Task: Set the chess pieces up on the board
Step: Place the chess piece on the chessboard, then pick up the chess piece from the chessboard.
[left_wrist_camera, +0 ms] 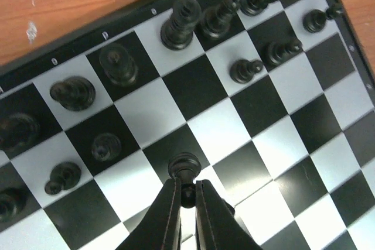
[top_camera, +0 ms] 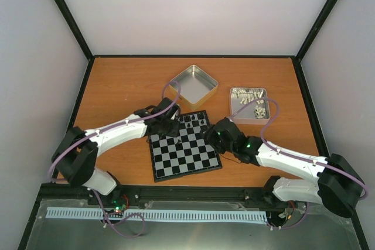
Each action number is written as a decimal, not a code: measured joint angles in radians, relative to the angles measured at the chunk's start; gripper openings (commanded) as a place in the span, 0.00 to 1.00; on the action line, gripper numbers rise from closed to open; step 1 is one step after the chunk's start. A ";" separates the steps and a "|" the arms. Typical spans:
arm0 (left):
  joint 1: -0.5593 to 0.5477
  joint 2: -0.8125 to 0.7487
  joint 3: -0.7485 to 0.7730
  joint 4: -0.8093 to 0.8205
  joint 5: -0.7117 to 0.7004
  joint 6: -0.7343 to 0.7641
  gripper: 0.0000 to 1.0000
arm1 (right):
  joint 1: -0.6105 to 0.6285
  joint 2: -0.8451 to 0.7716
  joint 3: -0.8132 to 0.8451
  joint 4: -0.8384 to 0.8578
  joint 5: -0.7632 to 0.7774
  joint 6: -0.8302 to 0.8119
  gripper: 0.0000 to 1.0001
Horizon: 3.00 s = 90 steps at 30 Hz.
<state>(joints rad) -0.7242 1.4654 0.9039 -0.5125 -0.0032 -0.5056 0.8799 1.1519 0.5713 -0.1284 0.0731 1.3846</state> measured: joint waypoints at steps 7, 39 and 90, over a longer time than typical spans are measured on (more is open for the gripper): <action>0.003 0.130 0.118 -0.072 -0.069 0.021 0.03 | -0.004 -0.005 -0.005 -0.008 0.005 -0.019 0.60; 0.017 0.216 0.170 -0.108 -0.093 0.076 0.28 | -0.012 0.011 -0.004 -0.033 0.016 -0.051 0.60; 0.019 -0.999 -0.177 0.014 -0.369 0.107 0.74 | 0.206 0.711 0.679 -0.467 0.211 -0.210 0.38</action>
<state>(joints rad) -0.7048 0.4664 0.7269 -0.4984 -0.3721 -0.3985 1.0855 1.8626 1.2507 -0.5957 0.2840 1.1748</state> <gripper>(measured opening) 0.736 0.378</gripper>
